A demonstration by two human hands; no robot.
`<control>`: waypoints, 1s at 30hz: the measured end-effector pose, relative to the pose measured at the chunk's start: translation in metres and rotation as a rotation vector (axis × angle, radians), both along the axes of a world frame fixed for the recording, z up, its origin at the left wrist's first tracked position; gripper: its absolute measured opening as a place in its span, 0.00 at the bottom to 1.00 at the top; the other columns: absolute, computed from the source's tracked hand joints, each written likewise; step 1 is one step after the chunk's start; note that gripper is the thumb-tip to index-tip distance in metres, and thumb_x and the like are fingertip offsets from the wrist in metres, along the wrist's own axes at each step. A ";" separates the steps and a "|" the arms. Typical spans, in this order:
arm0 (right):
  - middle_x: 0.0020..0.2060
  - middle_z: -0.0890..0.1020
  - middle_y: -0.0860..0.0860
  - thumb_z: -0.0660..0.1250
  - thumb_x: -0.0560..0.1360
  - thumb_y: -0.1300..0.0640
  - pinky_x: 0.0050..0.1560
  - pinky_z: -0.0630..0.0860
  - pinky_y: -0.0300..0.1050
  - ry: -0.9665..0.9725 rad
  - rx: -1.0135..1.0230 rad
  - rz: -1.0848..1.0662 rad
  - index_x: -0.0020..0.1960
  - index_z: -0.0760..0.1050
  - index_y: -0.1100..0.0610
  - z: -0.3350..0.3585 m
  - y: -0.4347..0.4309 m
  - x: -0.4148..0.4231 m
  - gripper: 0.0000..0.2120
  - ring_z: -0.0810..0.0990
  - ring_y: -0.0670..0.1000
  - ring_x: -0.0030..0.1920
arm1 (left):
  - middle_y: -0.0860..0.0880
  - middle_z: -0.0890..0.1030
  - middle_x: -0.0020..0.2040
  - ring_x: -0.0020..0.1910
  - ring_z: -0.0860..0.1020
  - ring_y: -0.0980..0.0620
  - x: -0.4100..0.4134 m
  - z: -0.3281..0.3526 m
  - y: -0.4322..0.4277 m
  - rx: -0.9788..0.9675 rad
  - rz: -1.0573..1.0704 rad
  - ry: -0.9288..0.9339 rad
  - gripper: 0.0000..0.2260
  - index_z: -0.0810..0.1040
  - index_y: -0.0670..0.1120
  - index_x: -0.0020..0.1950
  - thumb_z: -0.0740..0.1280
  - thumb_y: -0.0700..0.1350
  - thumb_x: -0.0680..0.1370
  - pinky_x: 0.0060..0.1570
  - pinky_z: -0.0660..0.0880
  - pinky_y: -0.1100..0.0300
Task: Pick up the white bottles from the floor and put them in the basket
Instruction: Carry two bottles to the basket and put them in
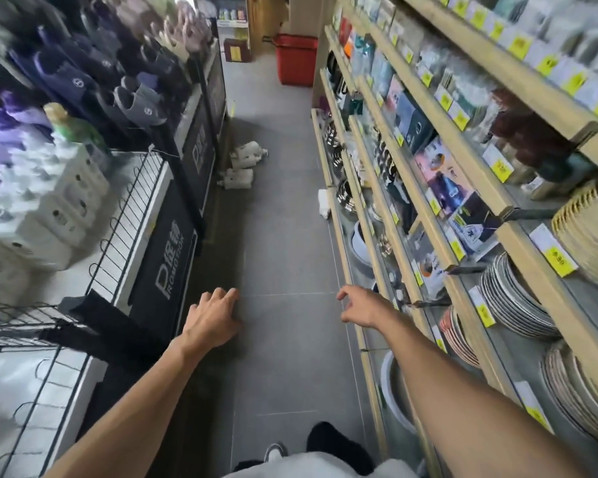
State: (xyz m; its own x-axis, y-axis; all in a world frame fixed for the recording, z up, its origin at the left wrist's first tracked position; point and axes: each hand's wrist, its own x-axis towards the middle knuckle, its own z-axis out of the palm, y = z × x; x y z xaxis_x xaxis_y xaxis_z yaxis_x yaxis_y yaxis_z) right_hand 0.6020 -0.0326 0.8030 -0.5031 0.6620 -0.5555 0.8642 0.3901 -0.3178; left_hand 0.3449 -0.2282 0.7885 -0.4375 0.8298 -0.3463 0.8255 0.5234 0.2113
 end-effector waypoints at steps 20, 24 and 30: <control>0.51 0.82 0.51 0.69 0.69 0.52 0.47 0.74 0.47 0.055 -0.052 0.074 0.66 0.69 0.45 -0.018 0.218 -0.148 0.25 0.81 0.55 0.49 | 0.49 0.71 0.68 0.66 0.70 0.45 -0.121 0.009 0.204 -0.016 0.087 0.022 0.23 0.66 0.56 0.73 0.66 0.56 0.79 0.62 0.71 0.47; 0.57 0.81 0.50 0.70 0.71 0.52 0.49 0.73 0.47 0.064 -0.015 0.105 0.68 0.67 0.47 -0.022 0.251 -0.177 0.26 0.80 0.55 0.53 | 0.50 0.71 0.68 0.66 0.70 0.46 -0.142 0.007 0.240 -0.033 0.096 0.025 0.23 0.65 0.57 0.73 0.66 0.56 0.79 0.61 0.71 0.48; 0.62 0.77 0.49 0.70 0.73 0.53 0.55 0.74 0.48 0.057 0.032 0.147 0.68 0.69 0.49 -0.028 0.305 -0.219 0.24 0.78 0.55 0.59 | 0.50 0.72 0.67 0.66 0.71 0.46 -0.184 -0.004 0.295 -0.024 0.096 0.008 0.23 0.66 0.56 0.73 0.66 0.56 0.79 0.62 0.70 0.47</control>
